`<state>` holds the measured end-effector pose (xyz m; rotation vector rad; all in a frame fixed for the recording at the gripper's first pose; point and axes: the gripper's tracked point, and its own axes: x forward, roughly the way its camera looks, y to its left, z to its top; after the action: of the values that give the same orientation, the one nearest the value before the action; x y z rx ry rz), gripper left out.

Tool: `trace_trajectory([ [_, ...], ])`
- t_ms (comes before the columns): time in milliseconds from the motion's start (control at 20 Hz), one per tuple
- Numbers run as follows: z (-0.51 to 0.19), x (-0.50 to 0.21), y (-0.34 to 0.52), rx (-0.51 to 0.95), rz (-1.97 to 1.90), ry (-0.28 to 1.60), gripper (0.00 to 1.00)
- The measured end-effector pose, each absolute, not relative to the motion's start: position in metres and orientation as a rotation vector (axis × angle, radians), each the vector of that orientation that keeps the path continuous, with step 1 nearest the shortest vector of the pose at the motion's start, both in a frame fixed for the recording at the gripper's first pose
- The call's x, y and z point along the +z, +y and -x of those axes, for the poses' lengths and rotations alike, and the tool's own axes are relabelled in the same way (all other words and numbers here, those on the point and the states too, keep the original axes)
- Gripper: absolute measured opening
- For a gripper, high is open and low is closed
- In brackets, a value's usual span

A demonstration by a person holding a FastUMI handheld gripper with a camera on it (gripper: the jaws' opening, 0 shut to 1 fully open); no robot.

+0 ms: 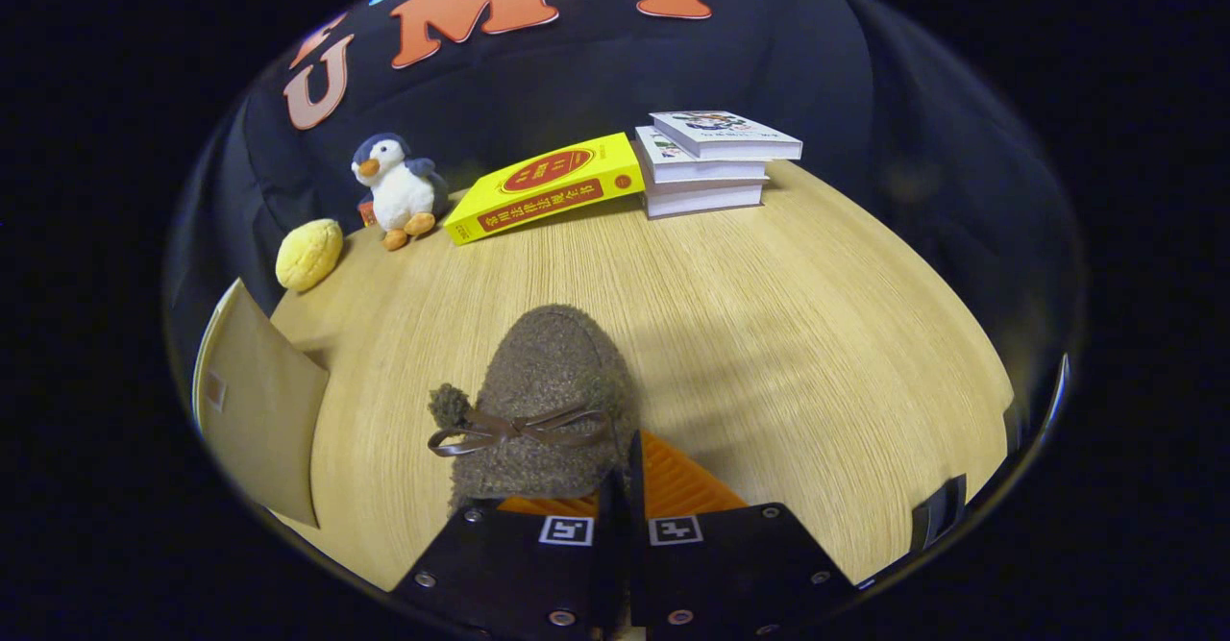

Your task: Open the storage box then place both shoes into the box .Put the left shoe in first, then the right shoe, with the right side of both shoes facing outward in a uniform manner.

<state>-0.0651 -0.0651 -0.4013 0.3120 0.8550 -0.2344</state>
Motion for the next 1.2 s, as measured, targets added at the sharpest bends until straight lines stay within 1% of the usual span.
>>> trace_trajectory([
  [200, 0.060, -0.355, -0.053, -0.273, -0.311, 0.820, 0.07],
  [500, 0.051, -0.289, -0.002, -0.260, -0.291, 0.794, 0.07],
  [1200, 0.008, -0.195, 0.229, -0.009, -0.305, 0.836, 0.07],
])
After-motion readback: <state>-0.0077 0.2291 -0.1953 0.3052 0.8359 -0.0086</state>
